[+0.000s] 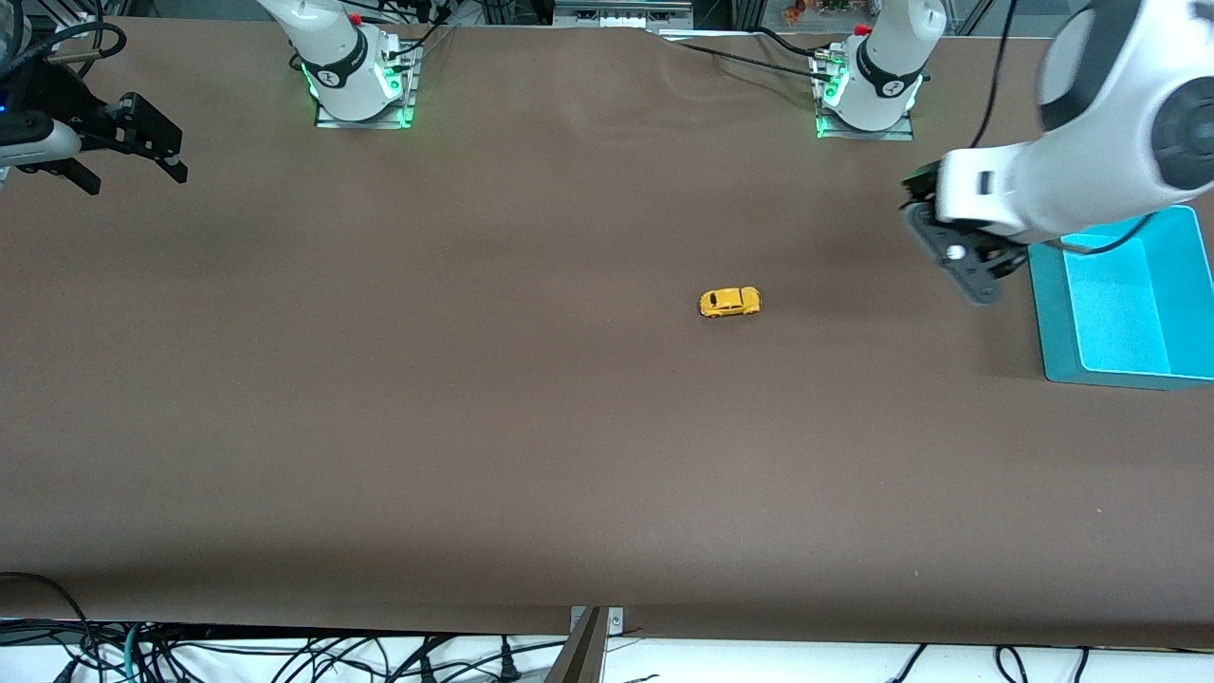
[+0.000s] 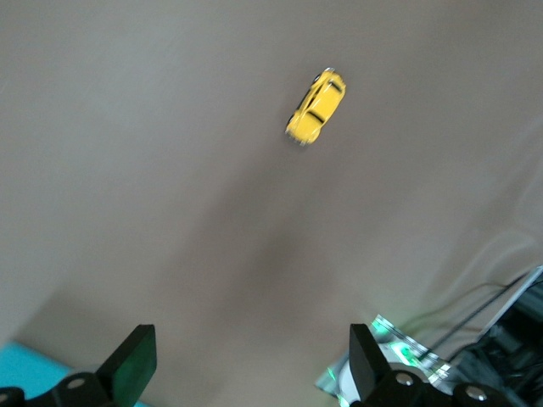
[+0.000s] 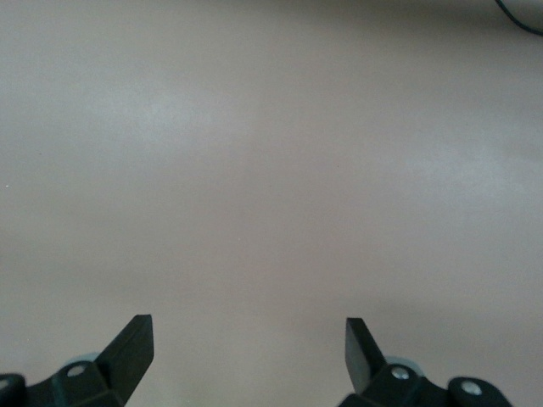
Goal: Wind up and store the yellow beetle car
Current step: 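Reach the left gripper down to the yellow car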
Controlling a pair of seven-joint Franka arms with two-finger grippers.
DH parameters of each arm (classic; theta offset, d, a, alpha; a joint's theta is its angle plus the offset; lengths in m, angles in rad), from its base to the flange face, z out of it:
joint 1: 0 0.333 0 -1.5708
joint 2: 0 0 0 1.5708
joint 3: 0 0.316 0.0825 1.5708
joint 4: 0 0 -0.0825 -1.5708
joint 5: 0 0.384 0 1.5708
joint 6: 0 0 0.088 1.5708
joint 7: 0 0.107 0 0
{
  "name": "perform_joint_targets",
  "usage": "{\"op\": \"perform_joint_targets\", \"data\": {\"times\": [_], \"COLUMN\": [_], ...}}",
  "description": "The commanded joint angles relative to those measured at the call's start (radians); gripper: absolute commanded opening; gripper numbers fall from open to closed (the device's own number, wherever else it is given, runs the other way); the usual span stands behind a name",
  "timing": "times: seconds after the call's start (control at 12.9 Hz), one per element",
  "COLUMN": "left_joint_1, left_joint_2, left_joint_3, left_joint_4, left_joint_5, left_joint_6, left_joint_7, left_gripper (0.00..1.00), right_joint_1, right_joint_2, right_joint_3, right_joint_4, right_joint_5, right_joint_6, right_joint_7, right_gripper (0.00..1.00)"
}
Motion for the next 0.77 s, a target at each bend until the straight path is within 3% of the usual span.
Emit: {"op": "perform_joint_targets", "data": {"times": [0.0, 0.23, 0.46, 0.7], "left_joint_1": [-0.004, -0.007, -0.007, -0.027], "left_joint_2": [-0.071, -0.062, -0.021, 0.106], "left_joint_3": [-0.093, -0.12, -0.194, -0.208], "left_joint_4": [-0.206, -0.366, -0.533, -0.532], "left_joint_5": [0.021, 0.021, 0.025, 0.1], "left_joint_6": [0.199, 0.438, 0.74, 0.839], "left_joint_7": [0.047, 0.179, 0.228, 0.234], "left_gripper": [1.0, 1.0, 1.0, 1.0], "right_joint_1": [0.004, 0.018, 0.047, 0.058], "right_joint_2": [0.008, 0.013, 0.016, 0.034], "right_joint_3": [-0.006, -0.01, -0.013, -0.013], "right_joint_4": [0.024, 0.024, 0.023, 0.027], "right_joint_5": [0.016, 0.016, 0.01, -0.018], "right_joint_6": [-0.026, -0.026, -0.023, -0.009], "right_joint_7": [0.014, 0.02, 0.082, 0.105], "right_gripper": [1.0, 1.0, 1.0, 1.0]}}
